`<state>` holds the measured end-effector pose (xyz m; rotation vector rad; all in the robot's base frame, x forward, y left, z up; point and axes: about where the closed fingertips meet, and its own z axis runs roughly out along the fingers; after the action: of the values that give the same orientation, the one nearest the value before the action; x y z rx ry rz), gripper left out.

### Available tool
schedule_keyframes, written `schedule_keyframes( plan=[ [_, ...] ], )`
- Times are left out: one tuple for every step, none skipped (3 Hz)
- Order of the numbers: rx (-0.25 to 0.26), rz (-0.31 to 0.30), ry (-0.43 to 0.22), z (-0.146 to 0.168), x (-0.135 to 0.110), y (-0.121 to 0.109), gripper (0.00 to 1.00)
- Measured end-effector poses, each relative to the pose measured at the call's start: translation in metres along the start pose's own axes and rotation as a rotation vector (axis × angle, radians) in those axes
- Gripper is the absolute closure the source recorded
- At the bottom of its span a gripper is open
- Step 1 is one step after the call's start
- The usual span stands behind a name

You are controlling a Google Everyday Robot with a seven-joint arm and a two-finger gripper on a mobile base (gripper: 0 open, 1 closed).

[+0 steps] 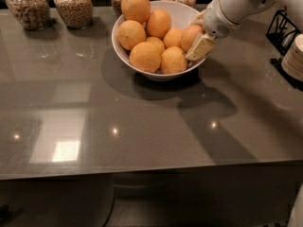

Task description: Pick orange from white bowl

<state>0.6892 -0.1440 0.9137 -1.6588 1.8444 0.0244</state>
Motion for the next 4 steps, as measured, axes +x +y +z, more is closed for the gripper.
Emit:
schedule_keyframes(
  plan=[
    [0.018, -0.012, 0.013, 0.002, 0.007, -0.008, 0.55],
    [0.041, -0.025, 0.01, -0.006, 0.007, -0.014, 0.78],
    [0.055, -0.036, -0.013, -0.018, -0.004, -0.014, 0.99],
    [0.055, -0.011, -0.084, -0.035, -0.017, -0.01, 1.0]
  ],
)
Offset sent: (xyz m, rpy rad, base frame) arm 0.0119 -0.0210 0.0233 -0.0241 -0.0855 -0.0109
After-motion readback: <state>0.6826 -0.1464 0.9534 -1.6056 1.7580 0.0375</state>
